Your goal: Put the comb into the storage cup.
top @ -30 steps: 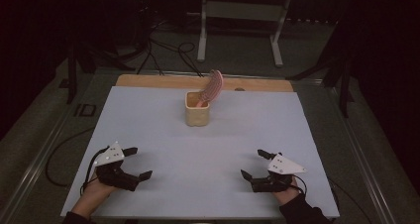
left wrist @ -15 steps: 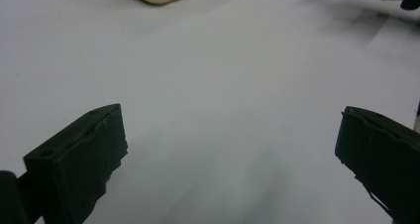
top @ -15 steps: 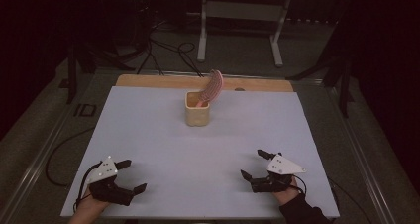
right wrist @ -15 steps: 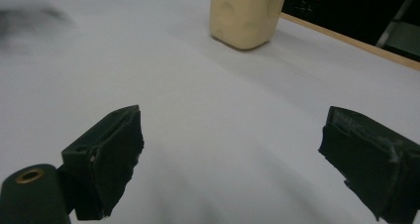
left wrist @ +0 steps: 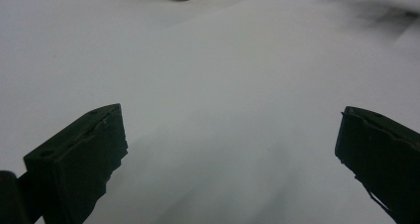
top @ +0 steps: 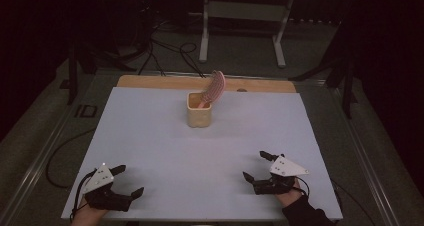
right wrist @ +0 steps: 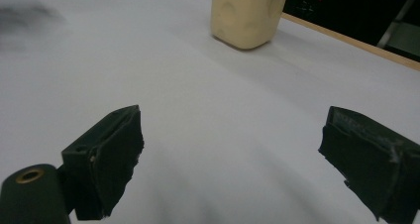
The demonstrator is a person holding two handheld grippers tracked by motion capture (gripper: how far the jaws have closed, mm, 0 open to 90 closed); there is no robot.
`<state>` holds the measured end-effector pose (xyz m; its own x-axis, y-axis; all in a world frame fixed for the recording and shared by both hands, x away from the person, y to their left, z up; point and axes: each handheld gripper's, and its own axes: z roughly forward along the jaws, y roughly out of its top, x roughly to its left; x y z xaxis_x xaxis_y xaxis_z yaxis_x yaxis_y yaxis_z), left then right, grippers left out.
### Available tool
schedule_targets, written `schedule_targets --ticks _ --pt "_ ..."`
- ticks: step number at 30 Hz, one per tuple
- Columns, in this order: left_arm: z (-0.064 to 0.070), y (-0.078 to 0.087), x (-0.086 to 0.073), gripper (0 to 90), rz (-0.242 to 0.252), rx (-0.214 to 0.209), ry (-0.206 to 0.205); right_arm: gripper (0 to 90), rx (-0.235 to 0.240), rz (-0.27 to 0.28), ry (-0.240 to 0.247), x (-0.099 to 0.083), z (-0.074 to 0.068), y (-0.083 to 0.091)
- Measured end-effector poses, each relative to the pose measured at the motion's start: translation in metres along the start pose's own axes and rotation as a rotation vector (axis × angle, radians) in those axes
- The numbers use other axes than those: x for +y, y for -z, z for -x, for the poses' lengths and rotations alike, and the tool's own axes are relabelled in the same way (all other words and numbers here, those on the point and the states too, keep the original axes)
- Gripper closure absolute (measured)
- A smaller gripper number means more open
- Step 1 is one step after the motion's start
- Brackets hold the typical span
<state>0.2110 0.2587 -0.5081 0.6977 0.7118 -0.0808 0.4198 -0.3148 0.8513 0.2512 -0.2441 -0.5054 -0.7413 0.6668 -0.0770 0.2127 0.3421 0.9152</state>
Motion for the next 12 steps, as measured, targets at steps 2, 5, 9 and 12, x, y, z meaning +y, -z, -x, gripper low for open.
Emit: schedule_targets --ticks 2,5,9,12 --pt "0.0001 -0.0014 0.0006 0.0 0.005 -0.003 -0.002 8.7 0.002 0.003 0.004 0.0002 0.0003 -0.0002" --pt "-0.0007 -0.0013 0.0008 0.0 0.019 -0.007 0.010 8.7 0.005 -0.002 0.004 -0.0001 -0.0001 -0.0013" --pt "-0.0005 -0.0030 0.0000 0.0 0.015 -0.012 0.012 8.7 0.005 -0.001 0.002 -0.0004 0.0001 -0.0021" --pt "0.0008 -0.0031 0.0008 0.0 0.015 -0.014 0.001 8.7 0.005 -0.006 0.003 -0.0003 -0.0005 -0.0015"
